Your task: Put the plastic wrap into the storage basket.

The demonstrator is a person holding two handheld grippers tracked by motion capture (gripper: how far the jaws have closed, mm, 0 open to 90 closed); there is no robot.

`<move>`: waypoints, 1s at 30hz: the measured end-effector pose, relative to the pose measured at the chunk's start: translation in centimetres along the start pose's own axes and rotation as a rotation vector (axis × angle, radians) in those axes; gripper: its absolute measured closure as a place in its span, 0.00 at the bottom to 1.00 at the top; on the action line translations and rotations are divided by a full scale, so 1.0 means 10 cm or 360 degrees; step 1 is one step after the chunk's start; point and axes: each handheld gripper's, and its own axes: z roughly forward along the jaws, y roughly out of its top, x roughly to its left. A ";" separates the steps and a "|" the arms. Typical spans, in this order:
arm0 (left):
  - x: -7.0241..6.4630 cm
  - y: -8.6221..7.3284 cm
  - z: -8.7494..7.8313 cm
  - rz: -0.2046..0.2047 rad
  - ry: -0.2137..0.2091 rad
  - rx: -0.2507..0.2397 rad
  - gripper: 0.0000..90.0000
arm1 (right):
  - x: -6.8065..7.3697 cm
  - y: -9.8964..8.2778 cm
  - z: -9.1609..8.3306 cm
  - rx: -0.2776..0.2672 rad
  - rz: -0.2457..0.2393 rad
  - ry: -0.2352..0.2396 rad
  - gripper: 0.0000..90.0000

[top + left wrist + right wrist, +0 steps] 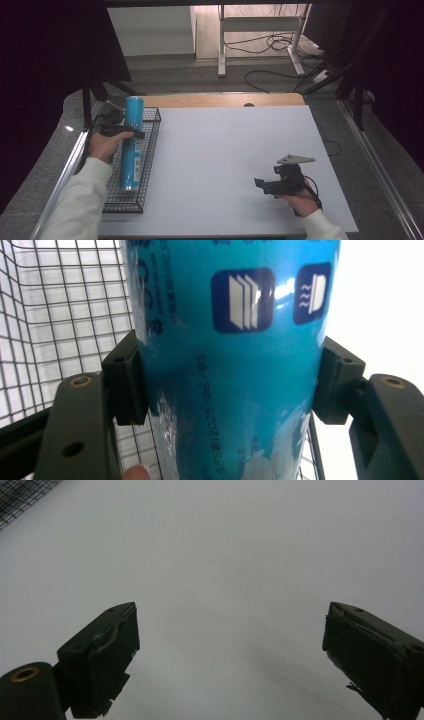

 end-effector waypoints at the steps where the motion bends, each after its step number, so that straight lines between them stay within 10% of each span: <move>1: 0.01 -0.01 -0.02 -0.0002 -0.0013 0.0001 0.35 | 0.00 0.01 0.00 -0.0002 0.0002 0.0000 0.09; 10: 0.02 -0.07 -0.16 0.0072 -0.0058 0.0080 0.35 | -0.01 0.01 0.01 -0.0001 0.0007 -0.0004 0.09; 30: 0.10 0.00 0.51 -0.0075 0.0073 0.0079 0.35 | -0.03 0.00 0.01 0.0014 0.0012 -0.0020 0.09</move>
